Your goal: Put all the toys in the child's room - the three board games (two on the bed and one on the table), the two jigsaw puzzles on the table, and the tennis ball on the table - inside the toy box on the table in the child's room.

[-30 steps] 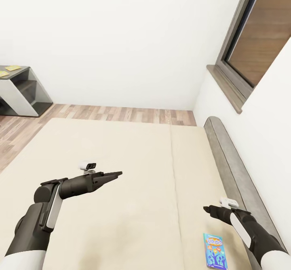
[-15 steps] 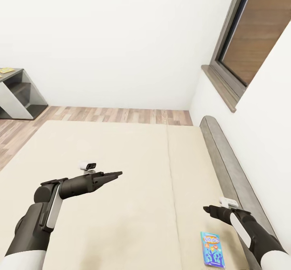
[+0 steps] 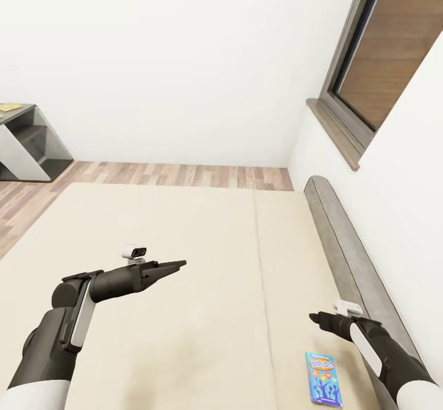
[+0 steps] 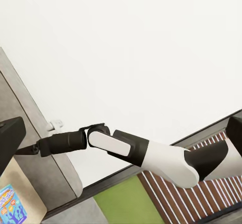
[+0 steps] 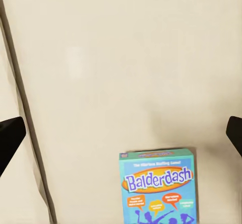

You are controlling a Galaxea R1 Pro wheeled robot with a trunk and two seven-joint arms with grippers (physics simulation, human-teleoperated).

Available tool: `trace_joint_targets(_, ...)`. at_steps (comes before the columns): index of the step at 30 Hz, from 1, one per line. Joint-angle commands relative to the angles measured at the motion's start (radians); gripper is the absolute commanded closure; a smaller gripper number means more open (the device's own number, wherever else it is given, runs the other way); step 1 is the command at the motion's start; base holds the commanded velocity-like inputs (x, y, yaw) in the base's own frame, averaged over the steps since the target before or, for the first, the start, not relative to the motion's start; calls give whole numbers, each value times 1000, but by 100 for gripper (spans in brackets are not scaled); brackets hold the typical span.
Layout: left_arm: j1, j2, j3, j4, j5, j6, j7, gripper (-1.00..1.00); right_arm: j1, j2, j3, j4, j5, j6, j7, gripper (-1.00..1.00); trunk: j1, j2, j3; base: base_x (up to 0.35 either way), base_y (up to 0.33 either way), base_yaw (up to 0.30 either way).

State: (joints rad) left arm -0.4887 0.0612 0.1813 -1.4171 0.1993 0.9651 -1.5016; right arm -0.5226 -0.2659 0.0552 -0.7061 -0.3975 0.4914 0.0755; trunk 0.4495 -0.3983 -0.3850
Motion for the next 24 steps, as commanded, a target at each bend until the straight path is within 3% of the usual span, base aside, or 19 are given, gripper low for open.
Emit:
trace_joint_targets(1,-1,0,0,0,0,11,-3,-100,-1,-1,3,-1,-1,4,1,-100,1,-2,-2,0,0,0)
trace_joint_targets(12,-1,0,1,0,0,11,-3,-100,-1,-3,20,4,14,4,-1,-100,1,-2,-2,0,-34,0)
trace_joint_targets(19,-1,0,1,0,0,11,-3,-100,-3,-1,29,26,97,0,-3,-100,1,-2,-2,0,-9,0)
trace_joint_targets(24,-1,0,1,0,0,11,-3,-100,-11,-7,29,60,119,-3,-1,-100,1,-2,-2,0,-1,0)
